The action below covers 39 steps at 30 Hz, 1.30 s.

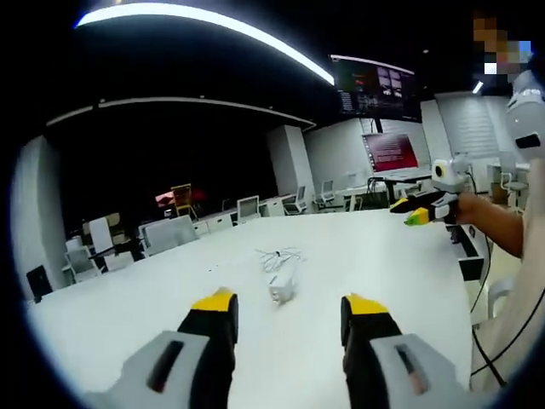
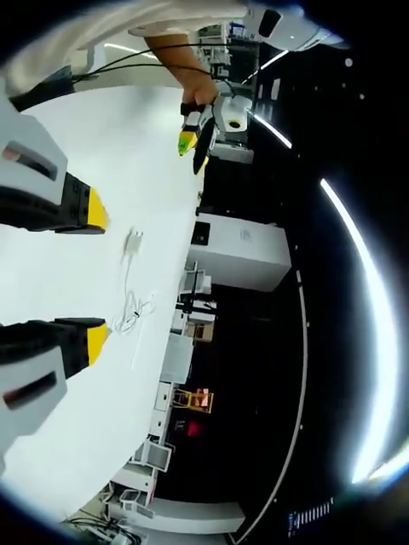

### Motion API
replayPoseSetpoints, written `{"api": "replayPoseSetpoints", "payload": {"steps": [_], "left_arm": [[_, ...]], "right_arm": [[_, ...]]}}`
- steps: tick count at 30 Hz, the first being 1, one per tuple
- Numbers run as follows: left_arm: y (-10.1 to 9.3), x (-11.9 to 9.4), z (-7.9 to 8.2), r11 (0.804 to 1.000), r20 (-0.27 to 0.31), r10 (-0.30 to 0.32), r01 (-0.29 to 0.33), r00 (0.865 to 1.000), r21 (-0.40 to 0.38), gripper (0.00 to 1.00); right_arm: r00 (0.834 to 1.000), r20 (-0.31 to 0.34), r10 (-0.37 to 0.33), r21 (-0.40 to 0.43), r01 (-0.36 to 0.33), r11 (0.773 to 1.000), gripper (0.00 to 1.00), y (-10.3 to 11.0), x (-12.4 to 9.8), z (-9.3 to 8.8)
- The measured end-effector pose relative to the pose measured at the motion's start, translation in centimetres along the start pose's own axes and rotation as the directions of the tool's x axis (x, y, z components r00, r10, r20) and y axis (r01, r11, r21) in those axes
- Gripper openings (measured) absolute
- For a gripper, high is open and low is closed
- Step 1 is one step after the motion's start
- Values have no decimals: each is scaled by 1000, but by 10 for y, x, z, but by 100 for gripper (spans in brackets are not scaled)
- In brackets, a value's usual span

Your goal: Plug the desk Type‑C cable into the charger adapter.

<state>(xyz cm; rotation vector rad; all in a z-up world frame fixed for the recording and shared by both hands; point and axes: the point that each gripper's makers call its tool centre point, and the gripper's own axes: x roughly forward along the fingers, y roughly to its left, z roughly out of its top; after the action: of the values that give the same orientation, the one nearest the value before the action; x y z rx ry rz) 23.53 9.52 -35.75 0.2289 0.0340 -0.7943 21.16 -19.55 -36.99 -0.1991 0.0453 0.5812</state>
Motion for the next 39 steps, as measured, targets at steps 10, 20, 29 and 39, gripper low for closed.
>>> {"api": "replayPoseSetpoints", "payload": {"steps": [10, 20, 29, 39], "left_arm": [[22, -31, -23, 986, -8, 161, -162, 987, -35, 57], [36, -45, -26, 959, 32, 273, -269, 962, -86, 60], [38, -49, -23, 954, 43, 292, -288, 955, -83, 64], [52, -66, -30, 933, 26, 352, -349, 936, -92, 65]], "right_arm": [[999, 17, -32, 11, 32, 999, 43, -9, -3, -1], [996, 40, -79, 40, 77, 996, 52, -14, 1, -6], [988, 62, -140, 76, 135, 988, 57, -17, 3, -9], [981, 62, -185, 103, 178, 979, 63, -25, -3, -13]]}}
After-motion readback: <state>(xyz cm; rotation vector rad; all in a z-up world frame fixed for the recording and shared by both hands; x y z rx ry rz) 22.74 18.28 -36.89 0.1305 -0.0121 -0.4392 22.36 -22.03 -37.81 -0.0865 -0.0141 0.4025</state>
